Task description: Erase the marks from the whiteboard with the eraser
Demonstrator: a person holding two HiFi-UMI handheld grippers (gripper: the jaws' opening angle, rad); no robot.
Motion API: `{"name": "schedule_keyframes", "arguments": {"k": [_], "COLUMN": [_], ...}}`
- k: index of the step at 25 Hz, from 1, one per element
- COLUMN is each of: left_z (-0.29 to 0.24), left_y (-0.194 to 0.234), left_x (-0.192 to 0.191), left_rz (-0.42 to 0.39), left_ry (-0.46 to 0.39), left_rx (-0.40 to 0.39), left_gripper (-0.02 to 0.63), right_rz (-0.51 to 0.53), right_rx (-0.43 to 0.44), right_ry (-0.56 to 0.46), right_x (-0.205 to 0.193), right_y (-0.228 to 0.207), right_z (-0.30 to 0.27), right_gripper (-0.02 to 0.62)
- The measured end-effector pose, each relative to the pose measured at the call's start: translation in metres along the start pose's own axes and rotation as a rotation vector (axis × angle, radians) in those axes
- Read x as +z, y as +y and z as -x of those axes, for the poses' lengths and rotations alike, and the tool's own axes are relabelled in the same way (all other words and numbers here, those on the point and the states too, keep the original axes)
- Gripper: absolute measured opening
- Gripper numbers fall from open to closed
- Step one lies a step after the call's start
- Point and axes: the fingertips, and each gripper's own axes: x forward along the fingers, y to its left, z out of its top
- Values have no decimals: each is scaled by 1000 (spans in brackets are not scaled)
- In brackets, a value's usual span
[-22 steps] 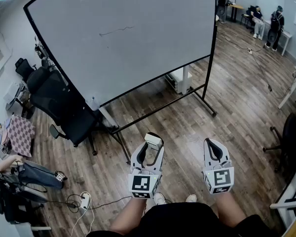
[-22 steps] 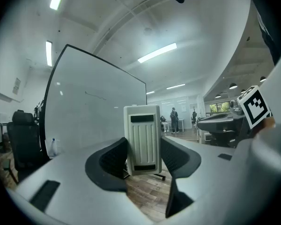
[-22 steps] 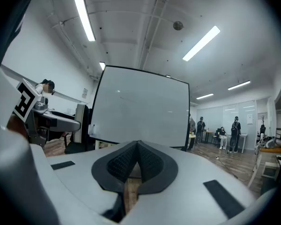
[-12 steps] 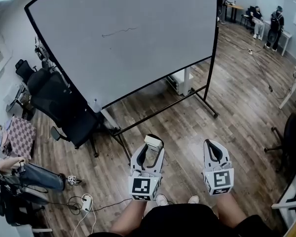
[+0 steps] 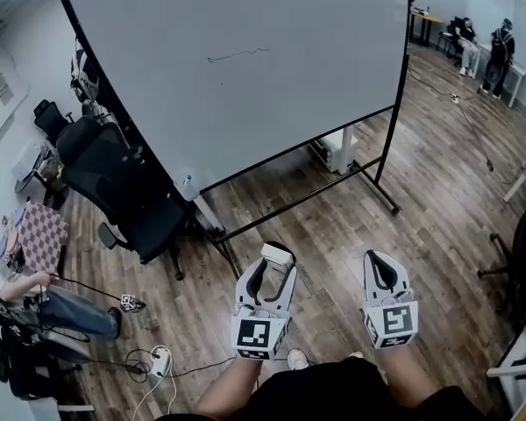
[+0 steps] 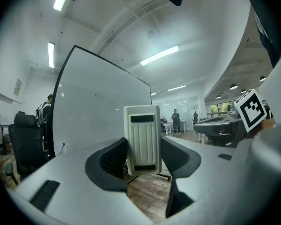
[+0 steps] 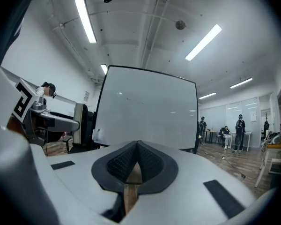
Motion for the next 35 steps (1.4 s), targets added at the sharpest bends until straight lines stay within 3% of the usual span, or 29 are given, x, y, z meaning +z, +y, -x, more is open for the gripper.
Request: {"name": "schedule_keyframes", "arguments": {"k": [11,27,35], "left_z": [-25,-181,-219], "left_y": [53,92,100], "left_x": [7,31,27], "left_rz": [-1,-26,-11], "left_ry": [-39,-36,-9], "left_rx": [58,265,377], "left_gripper": [239,239,239], "right_rz": [51,66,85], "right_rx": [99,291,405], "right_ry": [-26,-75,-103], "right_x": [16,35,39], "right_y": [25,-73,-96], "right_z": [-72,-227,-274], "right_gripper": [18,18,18]}}
